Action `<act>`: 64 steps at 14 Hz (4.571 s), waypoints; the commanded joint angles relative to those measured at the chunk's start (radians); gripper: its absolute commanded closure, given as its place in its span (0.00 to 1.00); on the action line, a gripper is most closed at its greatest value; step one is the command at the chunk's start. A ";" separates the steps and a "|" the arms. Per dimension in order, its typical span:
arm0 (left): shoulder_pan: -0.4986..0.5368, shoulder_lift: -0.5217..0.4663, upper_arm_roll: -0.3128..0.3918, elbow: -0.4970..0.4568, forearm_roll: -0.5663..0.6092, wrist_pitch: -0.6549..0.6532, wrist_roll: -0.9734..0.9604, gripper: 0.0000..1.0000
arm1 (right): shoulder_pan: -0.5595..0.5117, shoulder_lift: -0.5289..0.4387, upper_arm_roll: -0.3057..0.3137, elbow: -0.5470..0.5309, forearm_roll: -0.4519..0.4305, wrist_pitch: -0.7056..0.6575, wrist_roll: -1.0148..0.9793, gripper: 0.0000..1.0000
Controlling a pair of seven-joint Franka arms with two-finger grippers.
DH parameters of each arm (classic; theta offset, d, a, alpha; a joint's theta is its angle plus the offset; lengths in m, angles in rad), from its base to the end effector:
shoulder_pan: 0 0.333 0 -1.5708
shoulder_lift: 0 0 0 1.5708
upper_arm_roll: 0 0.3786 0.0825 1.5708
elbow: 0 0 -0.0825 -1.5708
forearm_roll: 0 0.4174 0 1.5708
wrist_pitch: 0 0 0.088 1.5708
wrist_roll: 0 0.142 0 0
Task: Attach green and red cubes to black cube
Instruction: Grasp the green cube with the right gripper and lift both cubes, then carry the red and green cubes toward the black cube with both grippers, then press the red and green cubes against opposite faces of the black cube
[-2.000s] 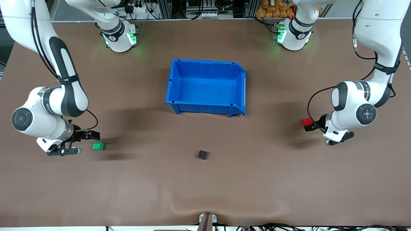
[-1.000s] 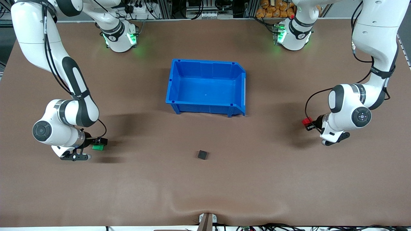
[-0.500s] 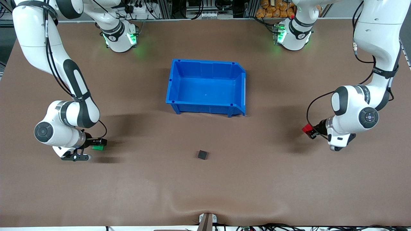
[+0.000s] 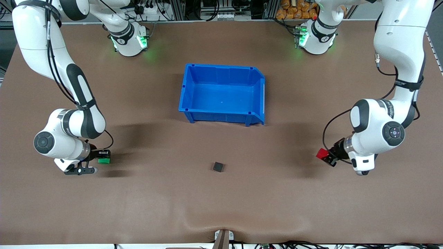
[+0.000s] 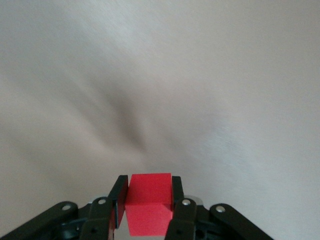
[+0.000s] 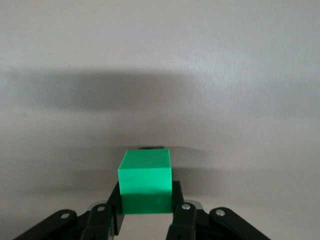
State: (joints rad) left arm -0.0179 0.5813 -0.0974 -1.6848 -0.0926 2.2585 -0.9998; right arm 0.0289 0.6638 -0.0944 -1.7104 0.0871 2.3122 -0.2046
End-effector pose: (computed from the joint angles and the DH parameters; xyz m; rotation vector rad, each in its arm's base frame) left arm 0.7329 -0.0820 0.2596 2.6942 1.4015 -0.1082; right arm 0.7259 -0.0374 0.1918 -3.1251 -0.1511 0.0892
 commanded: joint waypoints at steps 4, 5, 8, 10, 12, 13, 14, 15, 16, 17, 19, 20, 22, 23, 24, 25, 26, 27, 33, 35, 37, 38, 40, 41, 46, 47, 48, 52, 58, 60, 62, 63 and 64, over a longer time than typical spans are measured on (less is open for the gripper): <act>-0.108 0.126 0.004 0.246 -0.108 -0.122 -0.290 1.00 | 0.092 0.000 0.013 0.199 0.016 -0.224 -0.223 1.00; -0.129 0.144 0.004 0.276 -0.117 -0.120 -0.351 1.00 | 0.117 0.000 0.015 0.212 0.017 -0.223 -0.315 1.00; -0.172 0.198 0.004 0.333 -0.124 -0.108 -0.500 1.00 | 0.196 0.008 0.027 0.256 0.017 -0.215 -0.486 1.00; -0.200 0.222 0.002 0.350 -0.125 -0.082 -0.560 1.00 | 0.238 0.005 0.047 0.259 0.017 -0.218 -0.506 1.00; -0.237 0.235 0.002 0.358 -0.154 -0.065 -0.592 1.00 | 0.284 0.008 0.056 0.262 0.014 -0.214 -0.550 1.00; -0.252 0.239 0.002 0.364 -0.183 -0.054 -0.612 1.00 | 0.301 0.019 0.058 0.277 0.014 -0.202 -0.614 1.00; -0.264 0.244 0.002 0.364 -0.200 -0.039 -0.640 1.00 | 0.327 0.040 0.058 0.297 0.014 -0.173 -0.668 1.00; -0.286 0.252 0.002 0.364 -0.202 -0.016 -0.661 1.00 | 0.336 0.057 0.058 0.304 0.016 -0.154 -0.693 1.00; -0.307 0.265 0.004 0.367 -0.202 0.013 -0.674 1.00 | 0.348 0.069 0.059 0.308 0.016 -0.149 -0.702 1.00; -0.312 0.276 0.002 0.375 -0.203 0.032 -0.671 1.00 | 0.365 0.083 0.059 0.320 0.016 -0.149 -0.700 1.00; -0.329 0.320 0.001 0.434 -0.203 0.036 -0.671 1.00 | 0.407 0.115 0.059 0.357 0.016 -0.149 -0.687 1.00; -0.336 0.350 -0.002 0.479 -0.203 0.038 -0.674 1.00 | 0.411 0.134 0.059 0.380 0.016 -0.149 -0.681 1.00; -0.344 0.385 -0.002 0.511 -0.203 0.065 -0.677 1.00 | 0.422 0.172 0.059 0.422 0.020 -0.145 -0.677 1.00; -0.353 0.390 -0.004 0.511 -0.203 0.088 -0.677 1.00 | 0.443 0.193 0.059 0.445 0.023 -0.129 -0.676 1.00; -0.370 0.400 -0.004 0.519 -0.203 0.102 -0.677 1.00 | 0.456 0.209 0.059 0.455 0.023 -0.100 -0.671 1.00; -0.376 0.414 -0.004 0.540 -0.203 0.111 -0.675 1.00 | 0.462 0.214 0.059 0.456 0.023 -0.082 -0.646 1.00; -0.379 0.434 -0.007 0.563 -0.205 0.116 -0.675 1.00 | 0.474 0.220 0.059 0.459 0.023 -0.079 -0.627 1.00; -0.389 0.449 -0.010 0.588 -0.205 0.130 -0.674 1.00 | 0.491 0.227 0.058 0.465 0.023 -0.070 -0.622 1.00; -0.455 0.479 0.008 0.596 -0.205 0.197 -0.681 1.00 | 0.525 0.280 0.058 0.523 0.023 -0.048 -0.572 1.00; -0.458 0.479 0.008 0.594 -0.205 0.197 -0.681 1.00 | 0.526 0.284 0.058 0.523 0.022 -0.039 -0.572 1.00; -0.458 0.480 0.010 0.596 -0.205 0.200 -0.680 1.00 | 0.526 0.286 0.058 0.523 0.022 -0.034 -0.572 1.00; -0.459 0.485 0.007 0.596 -0.205 0.208 -0.680 1.00 | 0.526 0.286 0.058 0.523 0.022 -0.034 -0.572 1.00; -0.468 0.491 0.002 0.596 -0.205 0.217 -0.674 1.00 | 0.526 0.290 0.058 0.523 0.023 -0.033 -0.570 1.00; -0.476 0.494 0.004 0.597 -0.205 0.228 -0.675 1.00 | 0.528 0.292 0.058 0.523 0.023 -0.028 -0.570 1.00; -0.496 0.540 0.001 0.620 -0.205 0.282 -0.678 1.00 | 0.534 0.293 0.058 0.523 0.022 -0.022 -0.564 1.00; -0.504 0.551 0.002 0.631 -0.205 0.289 -0.681 1.00 | 0.534 0.293 0.058 0.523 0.022 -0.022 -0.565 1.00; -0.504 0.551 0.005 0.629 -0.205 0.289 -0.680 1.00 | 0.533 0.293 0.058 0.523 0.022 -0.023 -0.565 1.00; -0.527 0.525 0.045 0.623 -0.199 0.183 -0.792 1.00 | 0.534 0.293 0.058 0.523 0.023 -0.022 -0.564 1.00; -0.544 0.469 0.061 0.619 -0.199 0.035 -0.911 1.00 | 0.534 0.310 0.058 0.526 0.022 0.016 -0.555 1.00; -0.539 0.469 0.061 0.617 -0.200 0.023 -0.913 1.00 | 0.536 0.315 0.058 0.532 0.022 0.018 -0.559 1.00; -0.534 0.474 0.061 0.616 -0.200 0.024 -0.913 1.00 | 0.536 0.315 0.058 0.531 0.022 0.016 -0.562 1.00; -0.533 0.474 0.061 0.616 -0.202 0.023 -0.913 1.00 | 0.536 0.315 0.058 0.531 0.020 0.015 -0.565 1.00; -0.530 0.476 0.061 0.614 -0.203 0.023 -0.913 0.97 | 0.540 0.315 0.056 0.529 0.019 0.015 -0.564 1.00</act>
State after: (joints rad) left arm -0.5466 1.0681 -0.0461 -1.0624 -0.2800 2.2969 -1.8961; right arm 0.5562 0.9546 -0.0305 -1.2200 0.0987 2.3345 -0.7736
